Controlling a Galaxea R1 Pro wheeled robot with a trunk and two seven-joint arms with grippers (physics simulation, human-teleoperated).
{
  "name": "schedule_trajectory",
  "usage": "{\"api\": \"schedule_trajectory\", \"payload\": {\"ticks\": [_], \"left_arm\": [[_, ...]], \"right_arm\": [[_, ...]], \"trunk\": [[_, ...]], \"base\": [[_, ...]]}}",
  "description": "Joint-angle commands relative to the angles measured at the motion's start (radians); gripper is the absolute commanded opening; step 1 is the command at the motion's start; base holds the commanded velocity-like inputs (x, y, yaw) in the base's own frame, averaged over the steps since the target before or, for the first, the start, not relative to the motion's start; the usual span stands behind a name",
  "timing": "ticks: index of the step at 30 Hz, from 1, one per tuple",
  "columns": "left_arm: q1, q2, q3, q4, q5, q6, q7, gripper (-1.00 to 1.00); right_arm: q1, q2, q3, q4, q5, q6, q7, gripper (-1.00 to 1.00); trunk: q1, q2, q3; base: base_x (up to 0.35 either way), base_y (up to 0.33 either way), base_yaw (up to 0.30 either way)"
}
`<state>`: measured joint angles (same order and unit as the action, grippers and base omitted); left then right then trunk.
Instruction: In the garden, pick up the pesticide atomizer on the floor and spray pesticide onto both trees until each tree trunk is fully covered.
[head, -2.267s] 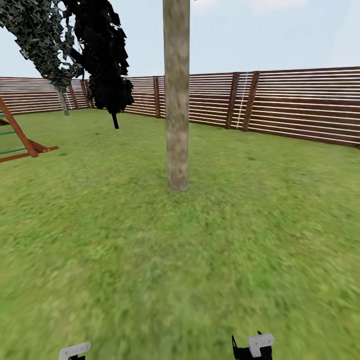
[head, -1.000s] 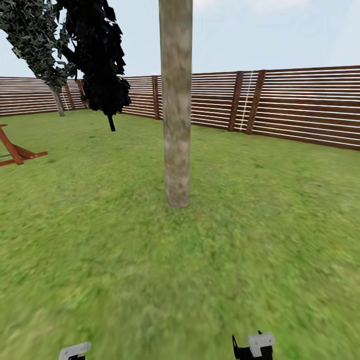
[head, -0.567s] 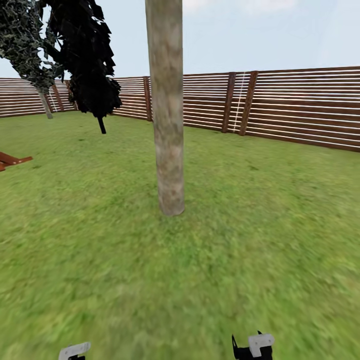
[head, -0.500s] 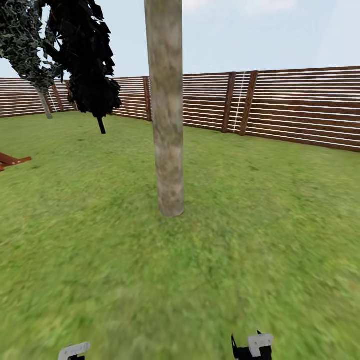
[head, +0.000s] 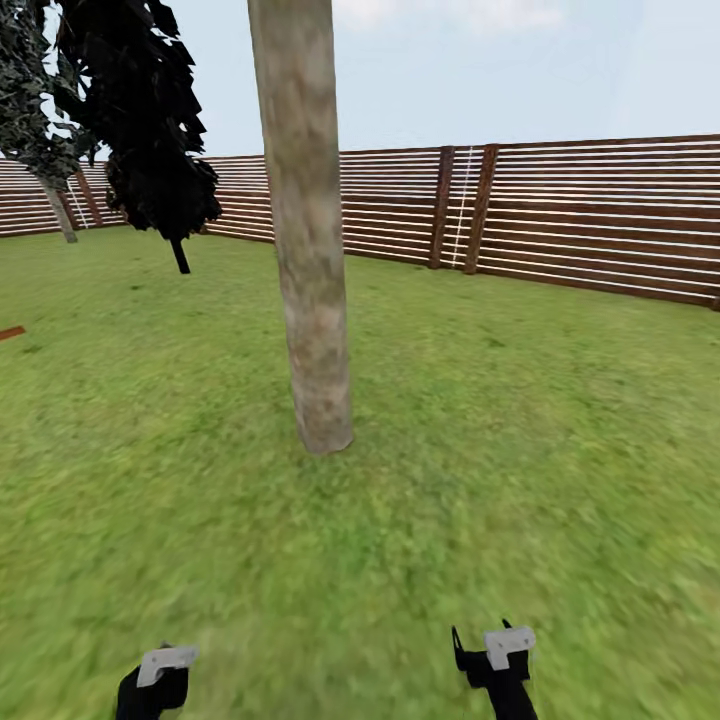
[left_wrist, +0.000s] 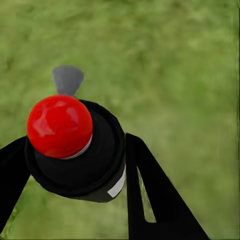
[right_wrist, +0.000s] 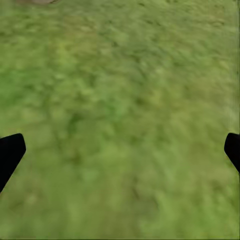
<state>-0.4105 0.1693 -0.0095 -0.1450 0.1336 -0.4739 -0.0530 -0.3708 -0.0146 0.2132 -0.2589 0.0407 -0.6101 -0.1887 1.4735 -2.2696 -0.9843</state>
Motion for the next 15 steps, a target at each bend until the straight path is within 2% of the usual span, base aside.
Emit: {"api": "schedule_trajectory", "payload": {"ticks": [1, 2, 3, 4, 5, 7, 8, 10, 11, 12, 14, 15], "left_arm": [[0.001, 0.002, -0.005, -0.011, -0.035, 0.000, -0.009, -1.00], [0.001, 0.004, -0.010, -0.016, -0.071, 0.005, -0.014, -1.00], [-0.001, 0.008, -0.014, -0.021, -0.116, 0.019, -0.028, -1.00], [-0.075, 0.055, -0.023, -0.067, -0.277, 0.152, -0.271, -1.00], [-0.110, 0.087, -0.024, -0.115, -0.379, 0.181, -0.512, -1.00], [-0.123, 0.093, -0.023, -0.172, -0.473, 0.232, -0.658, -1.00], [-0.125, 0.092, -0.023, -0.196, -0.501, 0.258, -0.697, -1.00], [-0.127, 0.088, -0.023, -0.279, -0.565, 0.345, -0.813, -1.00], [-0.128, 0.089, -0.023, -0.308, -0.580, 0.370, -0.855, -1.00], [-0.133, 0.092, -0.023, -0.358, -0.595, 0.401, -0.923, -1.00], [-0.151, 0.096, -0.023, -0.393, -0.604, 0.416, -0.989, -1.00], [-0.179, 0.094, -0.024, -0.406, -0.637, 0.443, -1.047, -1.00]], "right_arm": [[0.000, -0.001, 0.007, -0.044, 0.028, 0.035, -0.008, 1.00], [0.000, -0.002, 0.007, -0.072, 0.057, 0.058, -0.004, 1.00], [0.000, -0.002, 0.007, -0.100, 0.102, 0.082, 0.010, 1.00], [-0.017, -0.001, 0.006, -0.185, 0.349, 0.219, 0.279, 1.00], [-0.080, -0.001, 0.006, -0.190, 0.389, 0.265, 0.467, 1.00], [-0.144, -0.002, 0.006, -0.191, 0.428, 0.298, 0.603, 1.00], [-0.164, -0.002, 0.006, -0.192, 0.441, 0.317, 0.651, 1.00], [-0.213, -0.001, 0.005, -0.200, 0.460, 0.378, 0.779, 1.00], [-0.224, -0.001, 0.005, -0.214, 0.463, 0.395, 0.809, 1.00], [-0.236, -0.001, 0.005, -0.243, 0.465, 0.415, 0.849, 1.00], [-0.242, -0.001, 0.005, -0.275, 0.466, 0.427, 0.896, 1.00], [-0.244, 0.000, 0.006, -0.302, 0.467, 0.431, 0.958, 1.00]], "trunk": [[0.000, 0.000, -0.001], [0.000, 0.000, -0.001], [0.000, 0.000, -0.001], [0.000, 0.000, -0.001], [0.000, 0.000, -0.001], [0.000, 0.000, -0.001], [0.000, 0.000, -0.001], [0.000, 0.000, -0.001], [0.000, 0.000, -0.001], [0.000, 0.000, -0.001], [0.000, 0.000, -0.001], [0.000, 0.000, -0.001]], "base": [[0.334, 0.000, -0.001], [0.334, 0.000, 0.000], [0.334, 0.000, 0.000], [0.310, 0.000, 0.000], [0.219, 0.000, 0.000], [0.124, 0.000, 0.000], [0.056, 0.000, 0.000], [0.021, 0.000, 0.000], [0.009, 0.000, 0.000], [0.004, 0.000, 0.000], [0.002, 0.000, 0.000], [0.000, 0.000, 0.000]]}}
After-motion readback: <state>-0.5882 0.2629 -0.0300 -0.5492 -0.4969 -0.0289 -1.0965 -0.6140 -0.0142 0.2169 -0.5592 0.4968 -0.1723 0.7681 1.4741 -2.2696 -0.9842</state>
